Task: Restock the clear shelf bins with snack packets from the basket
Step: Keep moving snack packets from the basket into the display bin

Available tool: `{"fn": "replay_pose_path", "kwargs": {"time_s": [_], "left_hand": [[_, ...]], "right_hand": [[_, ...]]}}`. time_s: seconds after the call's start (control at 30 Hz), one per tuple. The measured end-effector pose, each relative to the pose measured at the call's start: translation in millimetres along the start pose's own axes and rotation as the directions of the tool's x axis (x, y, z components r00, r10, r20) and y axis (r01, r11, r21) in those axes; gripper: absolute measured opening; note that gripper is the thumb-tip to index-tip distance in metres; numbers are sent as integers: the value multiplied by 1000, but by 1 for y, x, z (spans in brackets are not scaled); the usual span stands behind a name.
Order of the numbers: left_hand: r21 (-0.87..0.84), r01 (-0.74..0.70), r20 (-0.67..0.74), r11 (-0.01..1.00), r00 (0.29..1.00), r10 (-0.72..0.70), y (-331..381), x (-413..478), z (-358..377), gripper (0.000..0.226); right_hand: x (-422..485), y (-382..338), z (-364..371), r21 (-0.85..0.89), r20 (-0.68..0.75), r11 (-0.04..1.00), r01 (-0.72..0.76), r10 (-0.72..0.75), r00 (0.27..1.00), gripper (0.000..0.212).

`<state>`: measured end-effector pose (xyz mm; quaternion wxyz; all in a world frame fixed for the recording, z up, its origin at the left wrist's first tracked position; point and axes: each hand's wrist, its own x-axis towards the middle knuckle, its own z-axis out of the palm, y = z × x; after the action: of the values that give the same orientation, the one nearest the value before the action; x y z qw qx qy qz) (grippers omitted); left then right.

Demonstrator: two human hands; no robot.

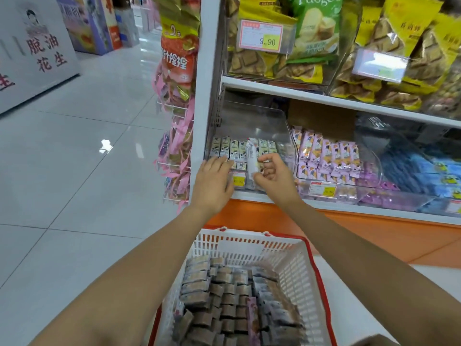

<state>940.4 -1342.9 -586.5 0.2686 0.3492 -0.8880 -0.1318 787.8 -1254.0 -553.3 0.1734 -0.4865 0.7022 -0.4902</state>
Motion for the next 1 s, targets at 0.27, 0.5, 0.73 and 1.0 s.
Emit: {"fn": "replay_pose_path", "kwargs": {"time_s": [0.27,0.5,0.73,1.0], "left_hand": [[222,-61,56,973,997,50,-28,-5,30,78],[162,-99,-132,982,984,121,-40,-1,57,85],[107,-85,-169,991,980,102,-38,-1,61,79],[107,-83,-122,991,988,96,-34,-3,52,81]], "right_hand": [[90,26,12,-294,-36,952,-88,81,996,33],[140,48,38,-502,-40,861,-76,64,997,35],[164,73,53,-678,28,735,-33,71,997,36],[153,60,43,-652,114,758,-20,124,986,41]]}}
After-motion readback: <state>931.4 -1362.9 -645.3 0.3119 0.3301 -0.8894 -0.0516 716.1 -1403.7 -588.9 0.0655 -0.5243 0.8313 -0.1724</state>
